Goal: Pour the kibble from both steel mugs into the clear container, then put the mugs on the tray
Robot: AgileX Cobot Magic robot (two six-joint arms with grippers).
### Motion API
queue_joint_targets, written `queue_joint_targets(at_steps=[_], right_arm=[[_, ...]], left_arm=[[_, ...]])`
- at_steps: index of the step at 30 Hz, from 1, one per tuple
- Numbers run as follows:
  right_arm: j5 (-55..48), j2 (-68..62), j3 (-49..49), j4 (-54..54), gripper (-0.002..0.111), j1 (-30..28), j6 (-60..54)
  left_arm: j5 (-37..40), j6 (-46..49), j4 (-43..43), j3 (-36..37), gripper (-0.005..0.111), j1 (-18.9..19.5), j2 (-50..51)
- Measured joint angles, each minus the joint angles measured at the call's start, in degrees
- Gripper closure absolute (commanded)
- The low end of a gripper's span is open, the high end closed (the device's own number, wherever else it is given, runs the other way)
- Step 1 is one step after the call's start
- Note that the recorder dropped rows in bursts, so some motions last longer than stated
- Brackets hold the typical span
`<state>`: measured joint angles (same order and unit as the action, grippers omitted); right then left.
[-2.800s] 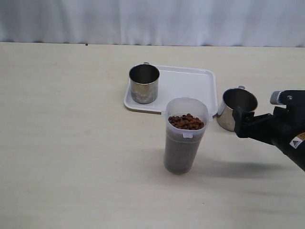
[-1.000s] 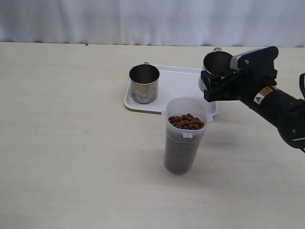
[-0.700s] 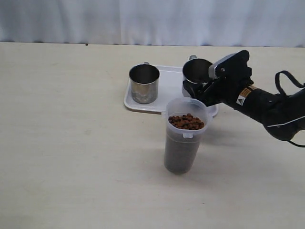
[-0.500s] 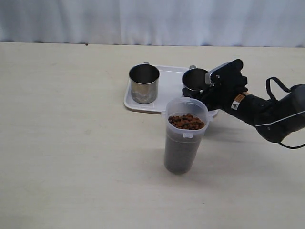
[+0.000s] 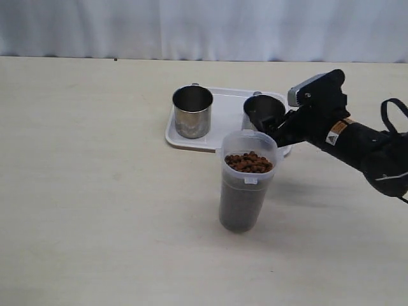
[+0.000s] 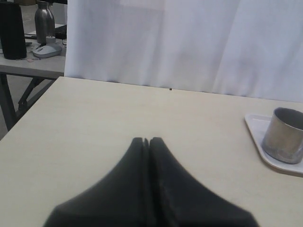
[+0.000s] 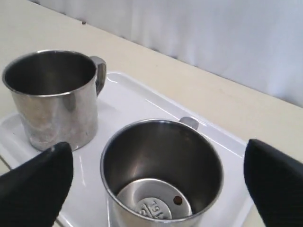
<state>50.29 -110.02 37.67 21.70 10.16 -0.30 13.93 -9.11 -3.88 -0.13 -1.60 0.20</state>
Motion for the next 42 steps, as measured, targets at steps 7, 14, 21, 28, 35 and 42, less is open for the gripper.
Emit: queue_joint_targets(at_steps=[7, 14, 21, 28, 35, 42], right_arm=[[0.00, 17.79, -14.01, -2.81, 0.058, 0.00, 0.75], [0.38, 38.38, -30.52, -11.43, 0.103, 0.00, 2.75], [-4.50, 57.40, -37.06, -11.92, 0.103, 0.00, 2.83], [-20.42, 71.78, -37.43, -11.92, 0.103, 0.00, 2.98], [-23.70, 79.99, -37.43, -12.12, 0.103, 0.00, 3.02], [-23.92, 83.34, -37.43, -12.12, 0.103, 0.00, 3.02]], left_arm=[[0.00, 0.00, -0.23, 0.00, 0.107, 0.00, 0.00], [0.00, 0.14, -0.23, 0.00, 0.107, 0.00, 0.00], [0.00, 0.14, -0.23, 0.00, 0.107, 0.00, 0.00], [0.00, 0.14, -0.23, 0.00, 0.107, 0.00, 0.00], [0.00, 0.14, -0.23, 0.00, 0.107, 0.00, 0.00], [0.00, 0.14, -0.23, 0.00, 0.107, 0.00, 0.00]])
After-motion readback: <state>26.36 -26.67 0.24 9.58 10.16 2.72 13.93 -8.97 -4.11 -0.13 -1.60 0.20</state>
